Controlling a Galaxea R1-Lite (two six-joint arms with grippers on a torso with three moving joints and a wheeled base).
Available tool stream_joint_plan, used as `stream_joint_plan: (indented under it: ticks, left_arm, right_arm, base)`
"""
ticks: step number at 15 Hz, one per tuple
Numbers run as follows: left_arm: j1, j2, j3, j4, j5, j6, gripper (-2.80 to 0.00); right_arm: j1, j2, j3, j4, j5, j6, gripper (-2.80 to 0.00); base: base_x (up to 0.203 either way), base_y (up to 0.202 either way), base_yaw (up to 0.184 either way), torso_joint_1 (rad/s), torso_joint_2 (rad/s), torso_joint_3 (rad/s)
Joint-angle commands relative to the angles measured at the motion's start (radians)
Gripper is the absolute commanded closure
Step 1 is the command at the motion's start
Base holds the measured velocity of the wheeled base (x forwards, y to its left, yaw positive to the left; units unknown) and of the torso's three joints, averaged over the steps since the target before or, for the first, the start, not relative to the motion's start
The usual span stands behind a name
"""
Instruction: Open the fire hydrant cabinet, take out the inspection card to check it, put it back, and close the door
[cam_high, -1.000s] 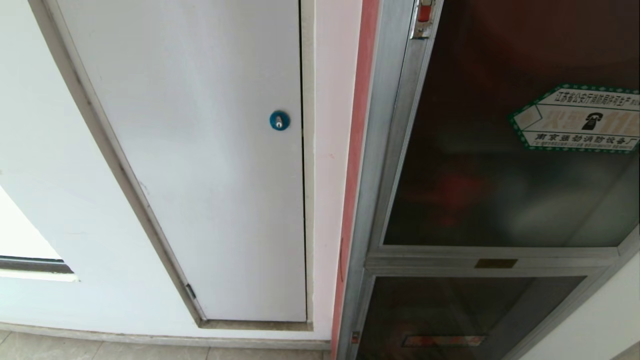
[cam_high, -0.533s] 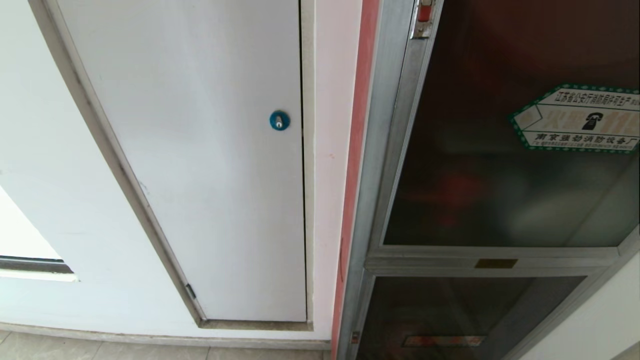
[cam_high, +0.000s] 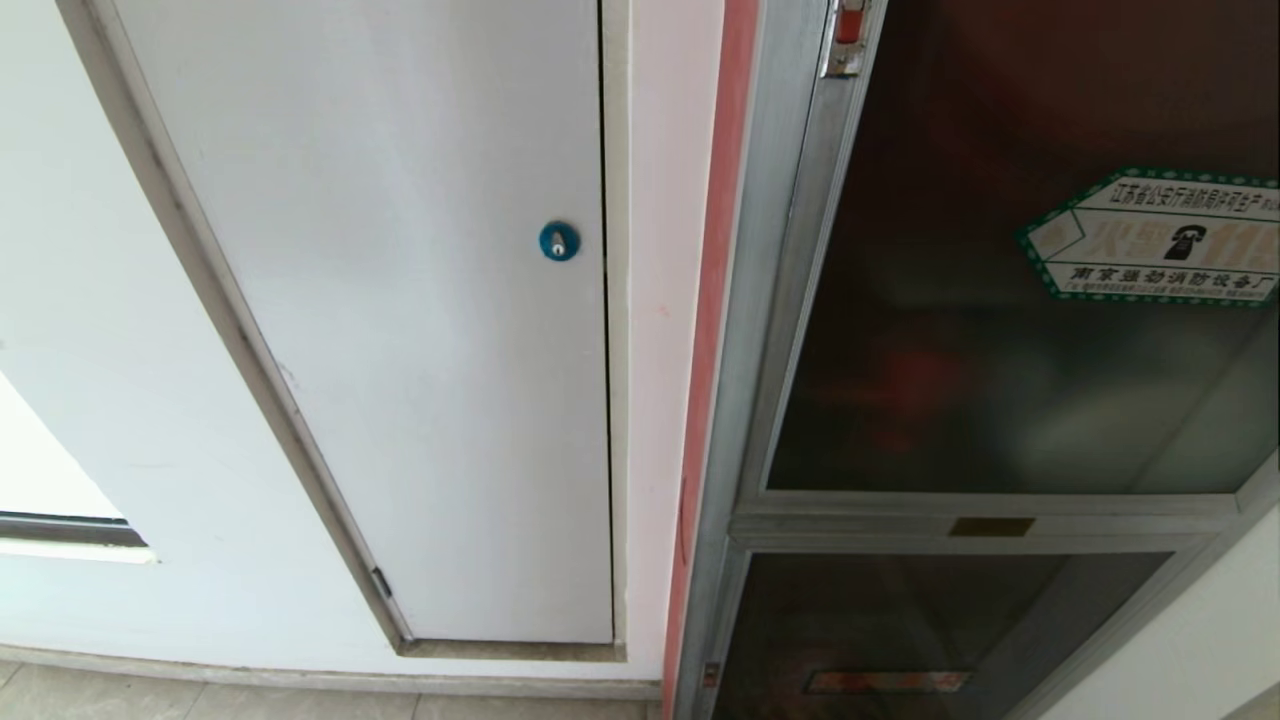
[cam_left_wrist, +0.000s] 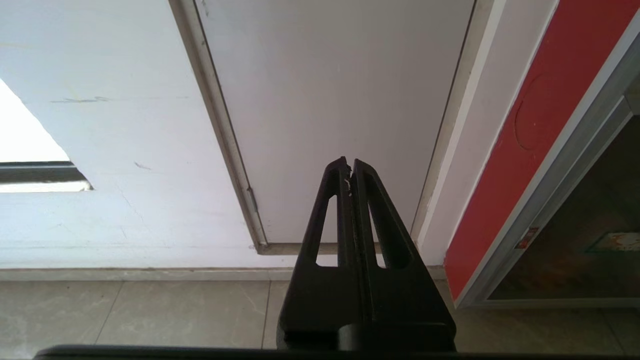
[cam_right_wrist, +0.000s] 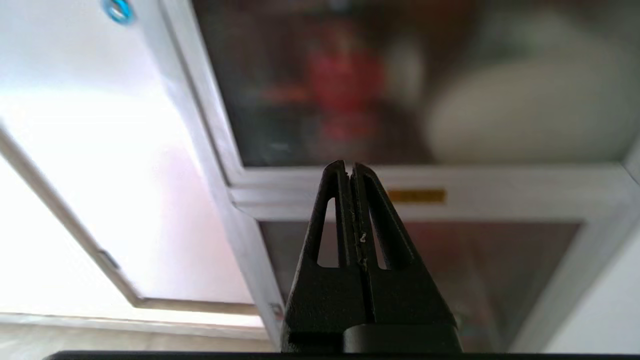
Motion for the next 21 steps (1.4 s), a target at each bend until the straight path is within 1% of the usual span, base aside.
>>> stream_joint_plan:
  ticks: [1,4,7,8,10,11,13,15,16,19,21]
  left_arm:
    - [0.000,0.001,0.000,0.000,-0.001,0.000,0.00]
    - [0.000,0.001,0.000,-0.001,0.000,0.000,0.00]
    - [0.000,0.001,0.000,0.001,0.000,0.000,0.00]
    - [0.000,0.001,0.000,0.001,0.001,0.000,0.00]
    - [0.000,0.001,0.000,-0.001,0.001,0.000,0.00]
    - [0.000,0.001,0.000,-0.001,0.000,0.000,0.00]
    - [0.000,0.001,0.000,0.001,0.000,0.000,0.00]
    - [0.000,0.001,0.000,0.001,0.000,0.000,0.00]
    - [0.000,0.001,0.000,0.001,0.000,0.000,0.00]
    - [0.000,0.001,0.000,0.000,-0.001,0.000,0.00]
    - [0.000,0.001,0.000,0.000,0.000,0.000,0.00]
  right_arm:
    - [0.000,0.152,-0.119,0.001,0.036,0.008,0.00]
    - [0.001,0.303,-0.319,-0.005,0.134,0.072,0.00]
    - [0.001,0.416,-0.454,-0.002,0.213,0.137,0.00]
    - [0.002,0.448,-0.491,0.002,0.237,0.143,0.00]
    - [0.002,0.523,-0.558,0.007,0.314,0.148,0.00]
    - [0.003,0.561,-0.595,0.007,0.341,0.164,0.00]
    - [0.028,0.639,-0.705,0.023,0.394,0.229,0.00]
    - [0.066,0.706,-0.812,0.088,0.411,0.248,0.00]
    - [0.100,0.747,-0.859,0.111,0.414,0.252,0.00]
    - [0.192,0.849,-0.947,0.127,0.411,0.254,0.00]
    - [0.268,0.918,-0.986,0.128,0.386,0.250,0.00]
  base:
    - [0.000,0.000,0.000,0.000,0.00,0.000]
    - [0.000,0.000,0.000,0.000,0.00,0.000]
    - [0.000,0.000,0.000,0.000,0.00,0.000]
    - [0.000,0.000,0.000,0.000,0.00,0.000]
    - [0.000,0.000,0.000,0.000,0.00,0.000]
    - [0.000,0.000,0.000,0.000,0.00,0.000]
    - [0.000,0.000,0.000,0.000,0.00,0.000]
    - [0.000,0.000,0.000,0.000,0.00,0.000]
    - [0.000,0.000,0.000,0.000,0.00,0.000]
    - [0.000,0.000,0.000,0.000,0.00,0.000]
    - [0.000,0.000,0.000,0.000,0.00,0.000]
